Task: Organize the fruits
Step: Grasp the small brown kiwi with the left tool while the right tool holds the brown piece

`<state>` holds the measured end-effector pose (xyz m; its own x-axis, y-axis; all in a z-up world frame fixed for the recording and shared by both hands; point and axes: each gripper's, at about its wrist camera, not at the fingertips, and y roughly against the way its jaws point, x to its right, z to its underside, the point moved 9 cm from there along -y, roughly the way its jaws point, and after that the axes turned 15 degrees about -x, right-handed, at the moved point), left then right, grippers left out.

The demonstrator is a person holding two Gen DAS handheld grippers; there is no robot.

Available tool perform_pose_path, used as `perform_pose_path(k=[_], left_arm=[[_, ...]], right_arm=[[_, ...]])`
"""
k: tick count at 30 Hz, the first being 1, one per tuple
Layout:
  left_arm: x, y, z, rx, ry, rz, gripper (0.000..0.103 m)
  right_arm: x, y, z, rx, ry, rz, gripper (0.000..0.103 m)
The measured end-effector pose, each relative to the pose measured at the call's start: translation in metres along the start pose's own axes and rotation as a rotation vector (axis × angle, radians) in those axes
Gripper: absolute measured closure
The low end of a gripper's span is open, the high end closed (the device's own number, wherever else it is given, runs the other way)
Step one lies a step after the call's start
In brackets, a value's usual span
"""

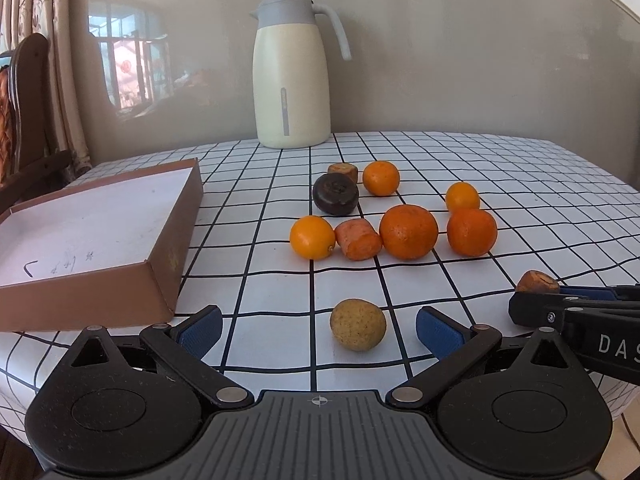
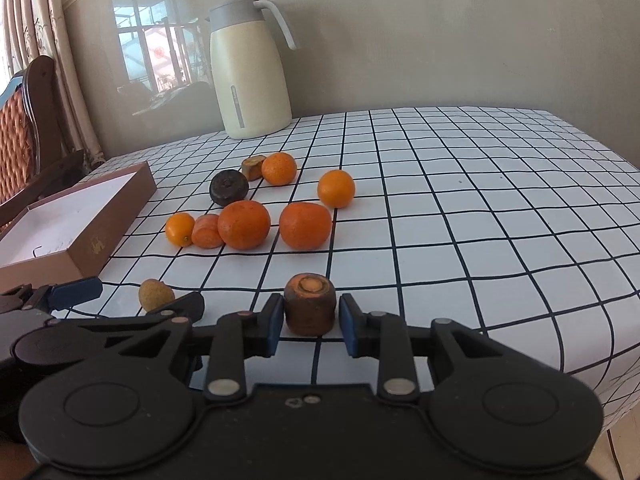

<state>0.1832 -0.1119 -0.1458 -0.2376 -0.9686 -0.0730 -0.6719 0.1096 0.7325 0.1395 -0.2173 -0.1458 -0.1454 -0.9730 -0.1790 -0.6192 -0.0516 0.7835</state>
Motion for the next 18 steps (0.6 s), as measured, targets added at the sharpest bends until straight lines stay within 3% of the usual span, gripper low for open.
perform_pose_path(k=[11,18], left_arm=[[0.0015,0.0015,0.0015,-0.007,-0.007,-0.023,0.0],[-0.0012,-0.0004,0.002,-0.024,0.022,0.003,0.0]], right_arm=[[0.0016,0.0005,0.0,0.002,-0.013,-0.019,0.08],[0.0014,0.0006,0.0,0.001,-0.014,-0.019,0.08]])
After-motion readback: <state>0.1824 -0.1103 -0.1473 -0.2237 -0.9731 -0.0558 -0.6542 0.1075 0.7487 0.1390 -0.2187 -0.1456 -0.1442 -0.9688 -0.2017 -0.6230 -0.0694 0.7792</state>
